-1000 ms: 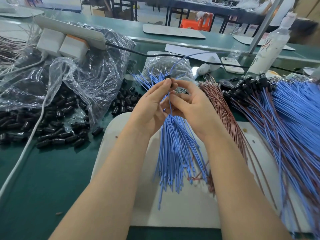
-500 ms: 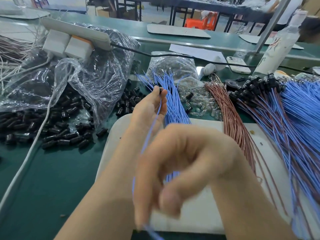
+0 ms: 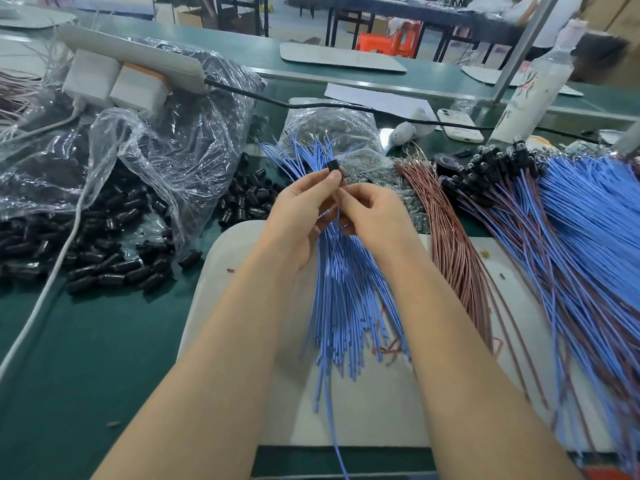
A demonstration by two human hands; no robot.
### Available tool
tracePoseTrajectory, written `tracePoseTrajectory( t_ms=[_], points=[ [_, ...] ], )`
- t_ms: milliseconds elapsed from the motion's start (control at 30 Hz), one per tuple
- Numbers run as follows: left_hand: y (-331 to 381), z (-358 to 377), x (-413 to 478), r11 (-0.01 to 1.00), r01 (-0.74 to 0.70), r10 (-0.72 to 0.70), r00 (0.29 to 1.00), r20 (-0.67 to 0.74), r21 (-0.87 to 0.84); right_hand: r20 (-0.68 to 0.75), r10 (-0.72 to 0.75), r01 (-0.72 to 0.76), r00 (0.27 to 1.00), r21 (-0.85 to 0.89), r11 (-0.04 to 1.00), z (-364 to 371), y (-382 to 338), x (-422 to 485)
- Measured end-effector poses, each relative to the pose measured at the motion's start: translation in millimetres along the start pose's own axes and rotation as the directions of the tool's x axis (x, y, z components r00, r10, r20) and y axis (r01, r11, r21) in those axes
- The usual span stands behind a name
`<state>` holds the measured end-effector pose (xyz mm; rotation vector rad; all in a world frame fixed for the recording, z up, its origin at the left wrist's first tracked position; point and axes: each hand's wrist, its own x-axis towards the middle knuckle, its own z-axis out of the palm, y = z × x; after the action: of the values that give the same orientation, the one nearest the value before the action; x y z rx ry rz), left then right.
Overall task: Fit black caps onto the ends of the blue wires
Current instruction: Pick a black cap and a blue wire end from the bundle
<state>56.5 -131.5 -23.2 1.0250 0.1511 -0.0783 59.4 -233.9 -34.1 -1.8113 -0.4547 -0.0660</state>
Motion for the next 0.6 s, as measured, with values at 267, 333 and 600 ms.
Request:
tracePoseTrajectory(
  t_ms=[267,333,600],
  points=[
    [3.0,1.8,-6.0,0.998,-0.051,0.052,0.998,-0.030,0.034,0.014,0.021,-0.020,1.000,-0.065,0.998,-2.1,9.2,4.7],
    [4.0,2.7,-6.5,0.997,-0.064,0.065,0.997,-0.043,0.036,0.024,0.029,-0.027,0.999,-0.085,0.996,-3.8,11.3,5.8],
    [3.5,-2.2,-1.1,0.991,-0.117,0.126,0.982,-0.140,0.070,0.029,0.118,-0.107,0.993,-0.244,0.964,-4.4,28.5,14.0]
  ],
)
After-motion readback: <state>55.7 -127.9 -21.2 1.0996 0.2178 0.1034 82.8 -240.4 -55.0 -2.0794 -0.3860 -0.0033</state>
